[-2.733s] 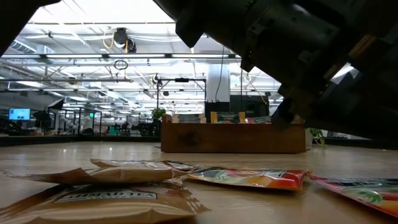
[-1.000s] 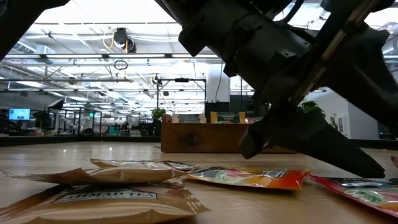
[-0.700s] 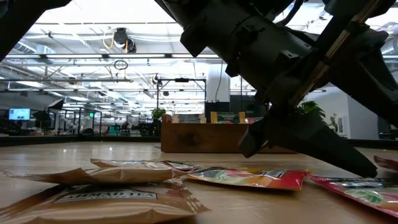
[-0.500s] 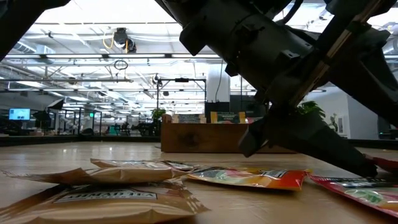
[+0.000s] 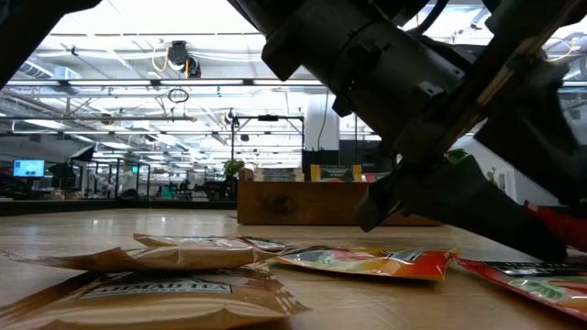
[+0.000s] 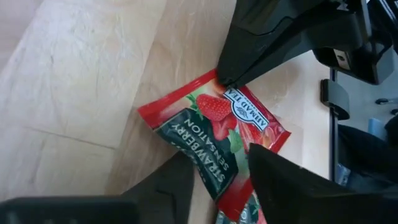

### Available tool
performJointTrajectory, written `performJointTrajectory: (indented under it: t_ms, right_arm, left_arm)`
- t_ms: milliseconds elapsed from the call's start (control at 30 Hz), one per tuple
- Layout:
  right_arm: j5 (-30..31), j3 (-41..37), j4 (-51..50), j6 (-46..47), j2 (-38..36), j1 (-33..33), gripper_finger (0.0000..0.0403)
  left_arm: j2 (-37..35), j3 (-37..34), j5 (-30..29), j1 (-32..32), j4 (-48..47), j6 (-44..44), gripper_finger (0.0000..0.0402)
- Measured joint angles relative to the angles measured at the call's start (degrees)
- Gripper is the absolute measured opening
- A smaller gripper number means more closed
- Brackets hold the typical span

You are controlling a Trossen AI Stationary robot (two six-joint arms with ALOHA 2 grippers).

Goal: Pick & Place Tea
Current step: Put the red tea bag into the right wooden organizer

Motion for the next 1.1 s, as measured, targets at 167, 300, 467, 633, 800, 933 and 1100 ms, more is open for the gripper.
performJointTrajectory:
  t_ms: [167,300,467,633,800,933,1100]
  right_arm:
    - [0.2,0.0,0.0,-0.5,0.0,0.0,0.0000]
    - [2.8,0.0,0.3,-2.4,-0.1,0.6,0.0000]
    - [6.6,-0.3,-0.2,-5.8,-2.3,2.0,0.0000]
    - [9.8,-0.2,1.3,-9.4,-7.3,2.4,0.0000]
    - [13.5,-0.1,6.7,-18.3,-12.8,2.7,0.0000]
    - [18.9,-0.1,11.7,-27.0,-16.4,3.4,0.0000]
    - [21.7,-0.1,16.5,-32.0,-18.8,3.0,0.0000]
  left_arm:
    - [0.1,0.0,-0.6,0.3,0.2,2.7,0.0071]
    - [0.2,-0.1,-0.8,0.3,1.9,9.2,0.0010]
    - [-0.4,-0.1,-0.9,-0.2,2.7,15.6,0.0008]
    - [-3.6,0.0,-2.4,-1.1,1.3,21.0,0.0008]
    - [-7.1,-0.1,-7.1,-3.1,-5.6,26.5,0.0005]
    - [-9.2,0.0,-11.0,-5.5,-11.2,30.2,0.0007]
    - [-10.1,-0.1,-18.2,-8.3,-15.0,32.5,0.0006]
